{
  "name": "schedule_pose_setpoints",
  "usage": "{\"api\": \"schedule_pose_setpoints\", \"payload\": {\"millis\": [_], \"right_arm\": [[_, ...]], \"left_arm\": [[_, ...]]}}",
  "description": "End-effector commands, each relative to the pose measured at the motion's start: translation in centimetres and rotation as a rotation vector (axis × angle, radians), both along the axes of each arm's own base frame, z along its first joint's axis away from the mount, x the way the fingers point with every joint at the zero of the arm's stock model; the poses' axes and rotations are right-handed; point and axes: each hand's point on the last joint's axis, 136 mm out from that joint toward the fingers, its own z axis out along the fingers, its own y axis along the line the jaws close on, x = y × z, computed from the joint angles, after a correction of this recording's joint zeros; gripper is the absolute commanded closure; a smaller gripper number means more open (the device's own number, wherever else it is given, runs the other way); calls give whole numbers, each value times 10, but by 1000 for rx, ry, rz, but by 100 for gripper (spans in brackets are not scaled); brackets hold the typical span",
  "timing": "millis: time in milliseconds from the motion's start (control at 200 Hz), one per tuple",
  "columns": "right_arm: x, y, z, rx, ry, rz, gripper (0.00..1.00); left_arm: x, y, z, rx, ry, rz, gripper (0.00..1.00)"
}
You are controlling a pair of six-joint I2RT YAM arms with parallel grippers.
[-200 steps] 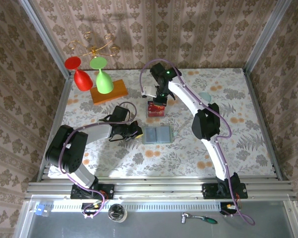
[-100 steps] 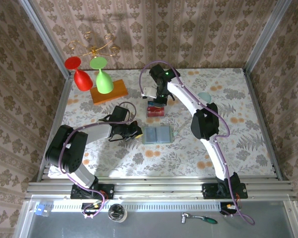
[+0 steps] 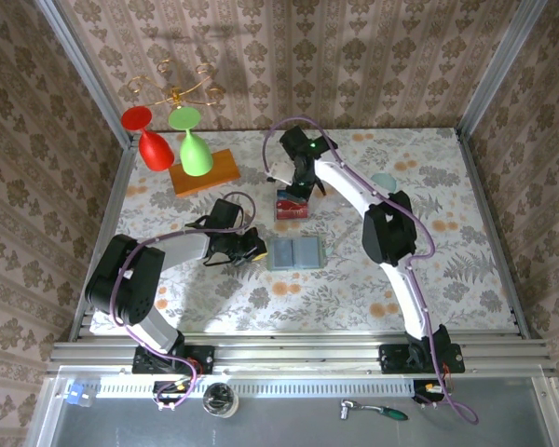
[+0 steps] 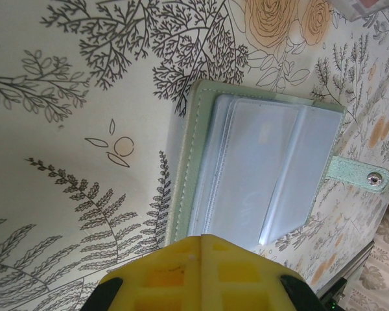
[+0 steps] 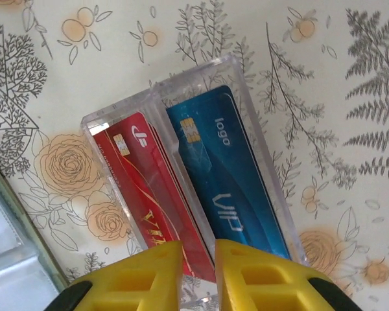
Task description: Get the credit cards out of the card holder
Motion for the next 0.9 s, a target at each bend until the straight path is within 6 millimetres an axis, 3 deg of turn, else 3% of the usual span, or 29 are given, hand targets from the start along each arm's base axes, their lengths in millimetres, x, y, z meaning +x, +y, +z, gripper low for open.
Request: {"api": "schedule_pose_setpoints", "payload": {"millis": [0, 315, 570, 720, 895], "right_arm": [[15, 6, 41, 123, -121, -209, 77], [-16, 12, 47, 340, -23, -501, 76], [-46, 19, 54, 501, 82, -620, 78], [-63, 21, 49, 556, 130, -660, 79], [-82, 20, 29, 591, 233, -780, 79]], "left_arm": [[4, 2, 11, -2, -34, 1, 97], [11, -1, 16, 1, -62, -11, 97], [14, -3, 13, -5, -66, -15, 96], [11, -4, 8, -15, -59, -11, 97], [8, -3, 3, -14, -48, -14, 96]]}}
